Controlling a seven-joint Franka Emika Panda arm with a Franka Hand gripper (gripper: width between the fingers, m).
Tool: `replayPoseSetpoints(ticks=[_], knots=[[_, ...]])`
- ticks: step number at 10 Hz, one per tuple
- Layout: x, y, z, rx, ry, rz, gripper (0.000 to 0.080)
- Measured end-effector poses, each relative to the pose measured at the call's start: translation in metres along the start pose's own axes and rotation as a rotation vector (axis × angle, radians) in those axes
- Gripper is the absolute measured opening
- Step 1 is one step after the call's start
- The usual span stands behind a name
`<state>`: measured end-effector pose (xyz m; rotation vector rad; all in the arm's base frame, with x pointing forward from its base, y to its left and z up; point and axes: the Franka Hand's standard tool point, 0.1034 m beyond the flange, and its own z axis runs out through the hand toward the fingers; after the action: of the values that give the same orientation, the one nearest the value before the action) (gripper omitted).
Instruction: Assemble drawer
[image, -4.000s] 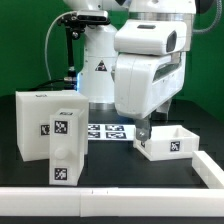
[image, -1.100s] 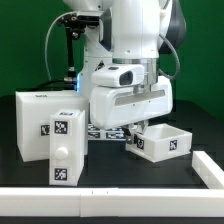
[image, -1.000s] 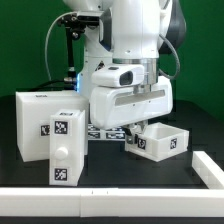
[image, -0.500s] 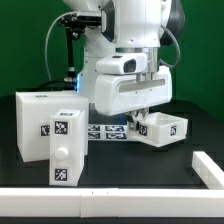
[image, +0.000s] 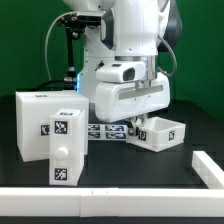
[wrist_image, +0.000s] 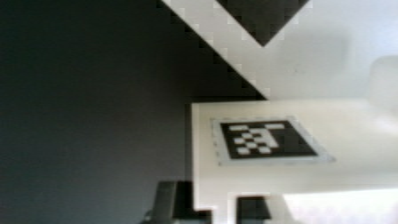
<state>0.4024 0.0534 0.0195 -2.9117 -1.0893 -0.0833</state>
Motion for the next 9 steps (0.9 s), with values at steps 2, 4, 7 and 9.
replayPoseSetpoints(ticks=[2,4,7,9], knots=[[0.0,0.0,0.0,0.0,0.0,0.0,0.0382],[0.0,0.002,-0.017,0.009,-0.032,0.0,0.0562],[0.005,0.015,-0.062,-0.001,-0.062,0.014,0.0644],[0.003,0.012,-0.053,0.002,-0.058,0.014,0.0648]])
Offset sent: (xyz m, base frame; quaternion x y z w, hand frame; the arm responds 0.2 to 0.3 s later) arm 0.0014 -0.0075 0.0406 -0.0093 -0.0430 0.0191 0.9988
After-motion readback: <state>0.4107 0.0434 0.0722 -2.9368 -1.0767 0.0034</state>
